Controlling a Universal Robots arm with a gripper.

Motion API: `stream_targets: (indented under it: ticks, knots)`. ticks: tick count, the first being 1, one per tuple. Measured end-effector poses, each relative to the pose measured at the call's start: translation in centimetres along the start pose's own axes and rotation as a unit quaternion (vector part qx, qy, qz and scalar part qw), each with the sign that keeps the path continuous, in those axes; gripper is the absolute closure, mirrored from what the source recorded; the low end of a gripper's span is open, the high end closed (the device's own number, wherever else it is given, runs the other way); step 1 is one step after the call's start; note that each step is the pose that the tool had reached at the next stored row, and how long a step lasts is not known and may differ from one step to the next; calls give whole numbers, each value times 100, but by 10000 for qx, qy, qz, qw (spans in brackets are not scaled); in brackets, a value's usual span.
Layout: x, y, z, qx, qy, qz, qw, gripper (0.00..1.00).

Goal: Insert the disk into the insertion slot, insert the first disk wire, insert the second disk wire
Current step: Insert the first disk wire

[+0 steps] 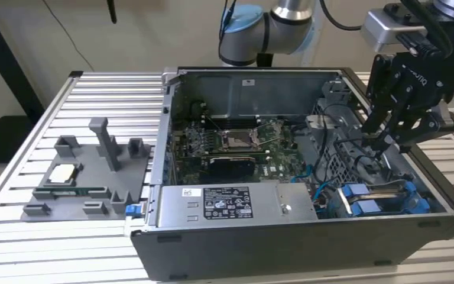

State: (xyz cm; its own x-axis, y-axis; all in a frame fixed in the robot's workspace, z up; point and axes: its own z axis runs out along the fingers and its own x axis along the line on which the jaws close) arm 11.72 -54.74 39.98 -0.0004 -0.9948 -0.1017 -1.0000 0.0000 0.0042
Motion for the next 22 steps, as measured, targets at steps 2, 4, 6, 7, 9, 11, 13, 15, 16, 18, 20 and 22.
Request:
stream_targets:
  ticks: [2, 4, 6, 7, 9, 11, 13, 15, 16, 18, 20, 22]
  knots:
    - [0, 0, 0, 0, -1, 0, 10000, 59]
    - [0, 1, 1, 0, -3, 0, 10000, 59]
    - [0, 1, 1, 0, -3, 0, 10000, 59]
    - [0, 1, 1, 0, -3, 0, 10000, 59]
    - [-7, 1, 3, 4, -4, 0, 10000, 59]
    - [-17, 1, 4, 9, -3, -1, 10000, 59]
    - [-24, 2, 5, 15, -3, -1, 10000, 59]
    - [-31, 2, 6, 16, -3, -2, 10000, 59]
    - [-35, 2, 8, 17, -3, -2, 10000, 59]
    - [-41, 3, 9, 17, -3, -2, 10000, 59]
    - [-46, 2, 11, 18, -3, -2, 10000, 59]
    - [-50, 3, 11, 18, -3, -2, 10000, 59]
